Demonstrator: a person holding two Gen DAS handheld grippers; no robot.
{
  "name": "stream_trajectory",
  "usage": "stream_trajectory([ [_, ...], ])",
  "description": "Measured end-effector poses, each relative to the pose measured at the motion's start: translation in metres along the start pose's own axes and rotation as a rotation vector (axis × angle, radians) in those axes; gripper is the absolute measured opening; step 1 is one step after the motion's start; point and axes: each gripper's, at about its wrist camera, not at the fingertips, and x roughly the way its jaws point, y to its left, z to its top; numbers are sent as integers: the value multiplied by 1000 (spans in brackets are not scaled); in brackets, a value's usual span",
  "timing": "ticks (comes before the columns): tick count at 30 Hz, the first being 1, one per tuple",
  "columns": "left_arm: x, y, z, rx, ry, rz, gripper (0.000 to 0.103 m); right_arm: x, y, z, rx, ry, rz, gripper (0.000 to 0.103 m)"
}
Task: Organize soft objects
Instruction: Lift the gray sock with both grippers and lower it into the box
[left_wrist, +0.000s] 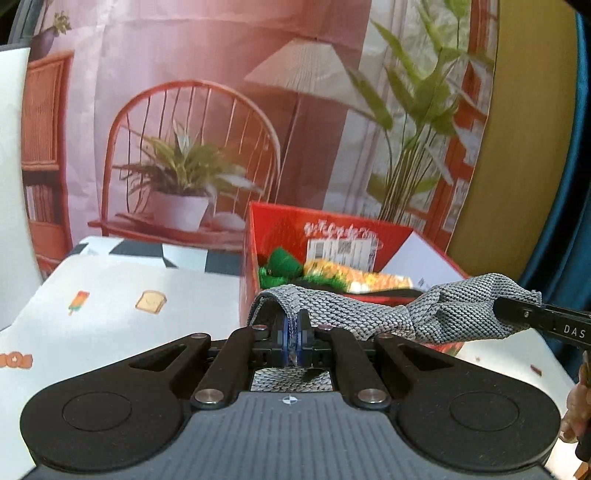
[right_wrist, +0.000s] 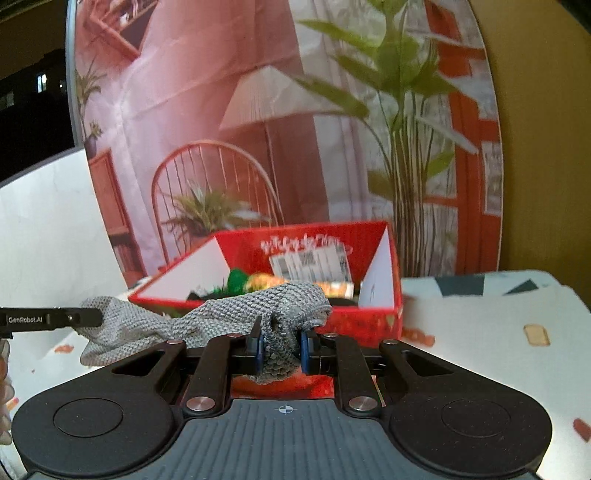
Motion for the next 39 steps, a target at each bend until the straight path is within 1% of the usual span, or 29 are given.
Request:
stream_trajectory([
  [4,-2,-4,13,11,-34,-4,5,-4,-1,15,-8,-32,3,16],
  [7,4,-8,28,20,-55,2,5,2,-2,29,-20,-40,-4,16],
  [10,15,-13,42,32,-67,15,5,14,-2,46,-38,-40,-19,16],
  [14,35,-19,57,53,-55,20,5,38,-2,62,-73,-28,-50,16],
  [19,69,-25,64,84,2,37,5,69,-1,67,-104,13,-82,16],
  [25,103,-31,60,111,88,40,5,103,4,54,-144,93,-115,16],
  [27,112,-32,58,117,119,40,5,113,4,49,-152,128,-138,16],
  [31,126,-32,52,123,166,28,5,125,2,40,-150,180,-168,16],
  [39,143,-30,46,97,231,-7,6,135,-4,31,-132,233,-167,16],
])
